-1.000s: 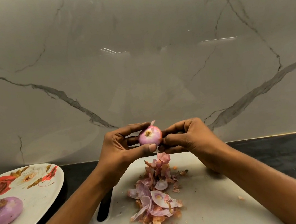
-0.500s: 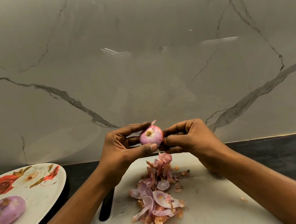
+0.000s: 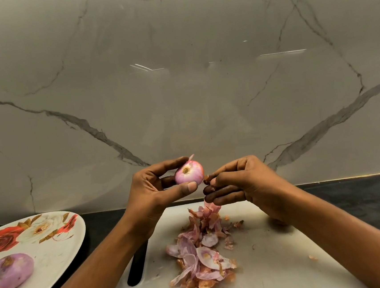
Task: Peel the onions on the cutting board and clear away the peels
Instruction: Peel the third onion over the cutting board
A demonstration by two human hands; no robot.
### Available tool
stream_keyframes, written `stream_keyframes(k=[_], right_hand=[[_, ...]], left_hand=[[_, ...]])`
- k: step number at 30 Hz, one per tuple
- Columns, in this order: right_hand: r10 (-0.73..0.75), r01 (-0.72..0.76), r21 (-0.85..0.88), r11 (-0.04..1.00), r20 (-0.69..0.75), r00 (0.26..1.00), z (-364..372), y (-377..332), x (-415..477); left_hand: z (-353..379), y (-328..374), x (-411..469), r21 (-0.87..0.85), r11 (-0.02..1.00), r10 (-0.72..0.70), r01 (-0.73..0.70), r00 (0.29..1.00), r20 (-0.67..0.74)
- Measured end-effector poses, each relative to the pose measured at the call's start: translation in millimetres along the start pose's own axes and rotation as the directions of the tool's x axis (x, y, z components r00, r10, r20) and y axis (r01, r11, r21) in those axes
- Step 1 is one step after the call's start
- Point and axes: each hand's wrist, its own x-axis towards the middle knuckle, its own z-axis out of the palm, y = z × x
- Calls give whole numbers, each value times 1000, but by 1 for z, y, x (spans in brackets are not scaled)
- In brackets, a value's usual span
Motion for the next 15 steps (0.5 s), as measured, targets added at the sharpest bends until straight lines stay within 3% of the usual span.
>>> stream_keyframes(k=[10, 15], right_hand=[[-27, 24, -94, 995, -32, 999, 2, -2, -2], [-35, 26, -104, 994, -86, 996, 1, -3, -1]], left_hand=[[1, -2, 0, 0, 1000, -23, 23, 1000, 12], [0, -4, 2, -102, 991, -82, 86, 996, 42]])
